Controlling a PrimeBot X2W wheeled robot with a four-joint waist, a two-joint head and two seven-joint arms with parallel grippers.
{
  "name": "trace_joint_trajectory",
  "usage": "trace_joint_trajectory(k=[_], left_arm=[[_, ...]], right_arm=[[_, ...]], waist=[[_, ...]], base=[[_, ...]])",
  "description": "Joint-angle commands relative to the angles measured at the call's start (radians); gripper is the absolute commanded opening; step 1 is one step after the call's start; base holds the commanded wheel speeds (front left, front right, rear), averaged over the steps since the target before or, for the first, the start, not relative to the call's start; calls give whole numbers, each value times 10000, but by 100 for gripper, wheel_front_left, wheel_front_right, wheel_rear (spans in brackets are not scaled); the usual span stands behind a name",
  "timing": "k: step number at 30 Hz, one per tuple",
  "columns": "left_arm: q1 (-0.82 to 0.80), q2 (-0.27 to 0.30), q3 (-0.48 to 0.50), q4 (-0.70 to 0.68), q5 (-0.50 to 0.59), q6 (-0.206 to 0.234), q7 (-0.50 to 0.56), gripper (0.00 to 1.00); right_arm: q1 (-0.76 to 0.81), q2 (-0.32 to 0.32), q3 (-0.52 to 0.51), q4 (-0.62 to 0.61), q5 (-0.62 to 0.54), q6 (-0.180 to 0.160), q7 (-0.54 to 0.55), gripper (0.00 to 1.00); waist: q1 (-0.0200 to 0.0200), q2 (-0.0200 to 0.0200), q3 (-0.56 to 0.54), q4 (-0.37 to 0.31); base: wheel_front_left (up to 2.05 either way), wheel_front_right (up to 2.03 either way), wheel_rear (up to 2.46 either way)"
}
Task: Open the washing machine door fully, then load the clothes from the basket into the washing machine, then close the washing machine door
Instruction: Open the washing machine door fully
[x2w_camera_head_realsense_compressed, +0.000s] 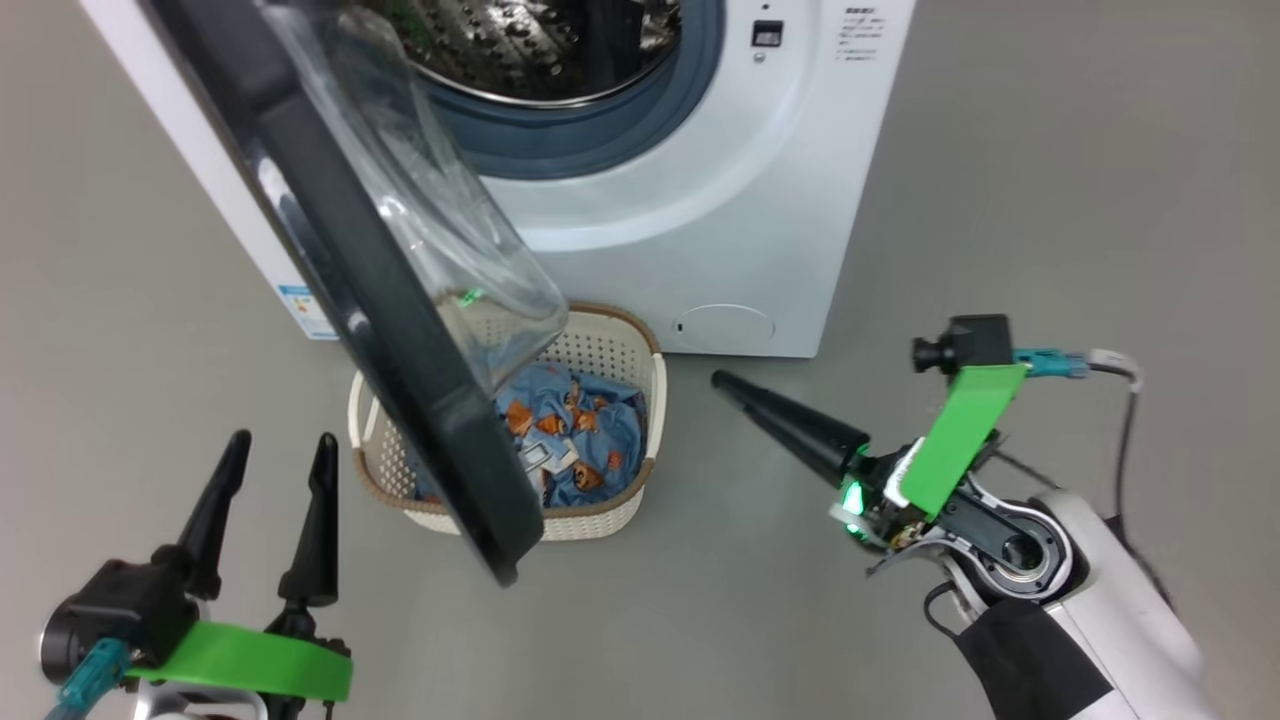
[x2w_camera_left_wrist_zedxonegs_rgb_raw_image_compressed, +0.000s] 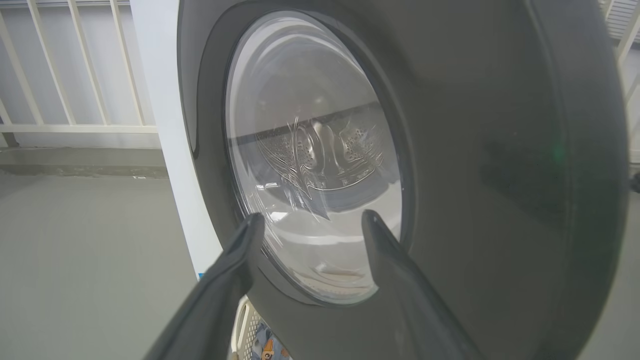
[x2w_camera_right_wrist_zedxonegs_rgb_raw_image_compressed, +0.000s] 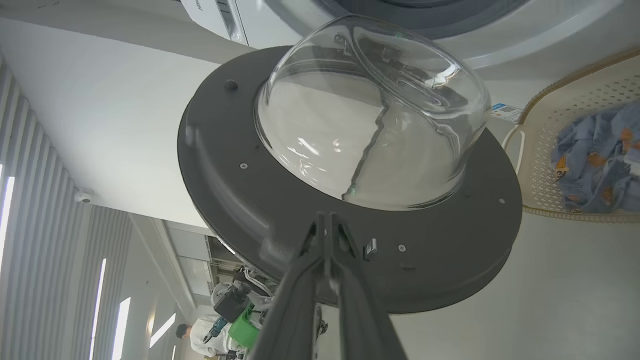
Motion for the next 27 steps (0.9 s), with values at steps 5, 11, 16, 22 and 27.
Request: trace_joint_trajectory(k=[5, 11, 16, 22, 27], left_arm=[[31, 189, 509, -372, 91, -16, -61, 100], [87, 125, 609, -417, 130, -16, -61, 100], [82, 109, 651, -479, 143, -16, -61, 100], [100, 77, 728, -469, 152, -16, -61, 100], [140, 79, 757, -493, 164, -16, -61, 100]], right_arm=[[181, -60, -173, -557, -900, 73, -1019, 100], [225, -294, -163, -922, -2393, 73, -2601, 100], [220, -796, 137, -1103, -4128, 73, -4283, 100], [130, -1285, 690, -620, -6622, 73, -6767, 100], [68, -1379, 704, -193, -7681, 73, -7556, 100]], waist=[[0, 0, -171, -239], [0, 0, -216, -373], [0, 0, -180, -424], [0, 0, -191, -513], [0, 0, -217, -558]], base=[[0, 0, 0], [0, 0, 0], [0, 0, 0], [0, 0, 0], [0, 0, 0]])
